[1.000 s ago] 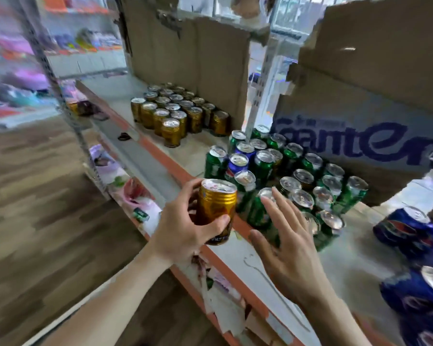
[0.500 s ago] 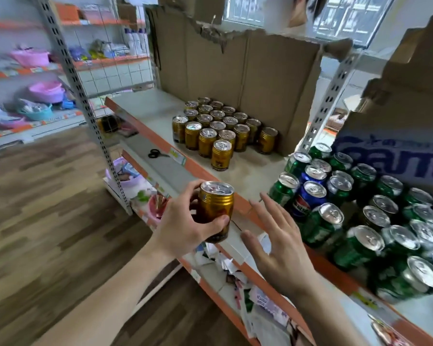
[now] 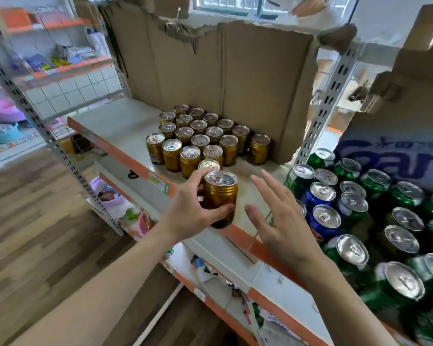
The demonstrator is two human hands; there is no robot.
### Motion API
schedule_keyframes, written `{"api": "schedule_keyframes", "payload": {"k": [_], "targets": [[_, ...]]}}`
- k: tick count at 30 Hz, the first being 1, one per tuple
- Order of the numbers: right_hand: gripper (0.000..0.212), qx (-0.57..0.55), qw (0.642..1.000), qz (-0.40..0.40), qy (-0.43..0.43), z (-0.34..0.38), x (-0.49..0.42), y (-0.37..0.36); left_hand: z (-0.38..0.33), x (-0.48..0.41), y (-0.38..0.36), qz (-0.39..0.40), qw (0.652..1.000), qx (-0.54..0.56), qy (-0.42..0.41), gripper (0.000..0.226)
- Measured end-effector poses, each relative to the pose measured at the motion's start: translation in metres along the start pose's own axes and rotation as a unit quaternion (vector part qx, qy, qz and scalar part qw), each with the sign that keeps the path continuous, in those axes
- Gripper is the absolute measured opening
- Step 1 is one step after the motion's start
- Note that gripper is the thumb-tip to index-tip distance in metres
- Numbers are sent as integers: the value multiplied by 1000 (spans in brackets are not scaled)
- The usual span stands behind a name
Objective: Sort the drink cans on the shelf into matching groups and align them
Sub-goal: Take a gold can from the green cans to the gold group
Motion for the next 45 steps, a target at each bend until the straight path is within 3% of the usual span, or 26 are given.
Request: {"api": "schedule_keyframes", "payload": {"k": [14,19,21,28,32,38,45], "targets": [[51,10,991,29,-132,-47,-84,-13,25,-131,-49,99,988,-96,-73,77],[62,-10,978,9,-207,-56,-100,-20,39,-173,-71,163,974,-124,-100,74],[69,0,973,-2,-233,-57,-107,-24,46,-189,-81,191,964,-137,-123,78],[61,41,950,-23,-307,-70,-124,-53,62,-223,-102,288,910,-216,-204,99],[60,35,941,-31,-335,-70,-128,-68,74,-233,-109,329,880,-261,-223,94],[53,39,933,-23,-357,-69,-133,-84,81,-245,-116,352,871,-263,-221,81],[51,47,924,-24,-378,-72,-141,-87,79,-244,-122,347,861,-292,-230,90]]}}
Point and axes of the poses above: each hand's wrist, its own x-axis away from the middle knuckle, its own y-axis out of the back of the hand, z = x × y, the point moved 4 cm from there along -x, towards the middle knuckle, and after that the axes turned 10 degrees about -z, right-handed, at the moved point
